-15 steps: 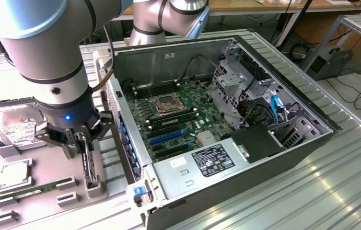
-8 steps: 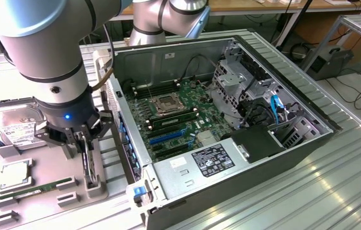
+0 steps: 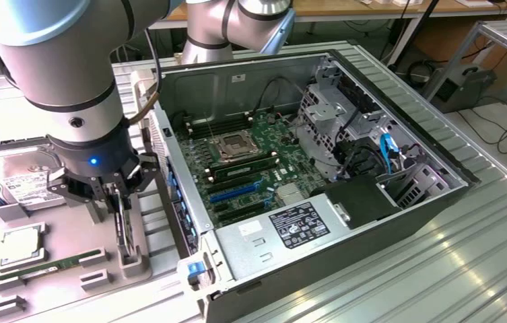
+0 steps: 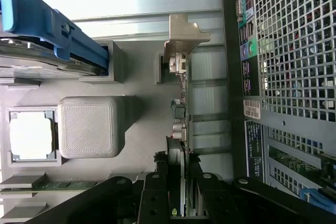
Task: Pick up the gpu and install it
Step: 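Pick up the gpu and move the gpu toward the slot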
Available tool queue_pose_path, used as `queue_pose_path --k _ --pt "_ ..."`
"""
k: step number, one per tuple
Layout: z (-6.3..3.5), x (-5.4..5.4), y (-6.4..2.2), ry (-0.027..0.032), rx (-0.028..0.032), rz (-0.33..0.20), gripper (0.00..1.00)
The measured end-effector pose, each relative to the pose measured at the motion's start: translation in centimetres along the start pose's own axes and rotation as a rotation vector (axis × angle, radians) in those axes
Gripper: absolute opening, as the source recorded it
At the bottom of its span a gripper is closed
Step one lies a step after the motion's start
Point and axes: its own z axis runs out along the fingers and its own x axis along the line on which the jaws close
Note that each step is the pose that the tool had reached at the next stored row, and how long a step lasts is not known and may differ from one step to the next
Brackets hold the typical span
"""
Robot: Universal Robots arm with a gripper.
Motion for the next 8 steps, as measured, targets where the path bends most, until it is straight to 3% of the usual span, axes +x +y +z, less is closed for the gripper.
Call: queue_pose_path --k 8 --pt "-0.44 -0.01 0.01 0.0001 0.0001 0.0 0.26"
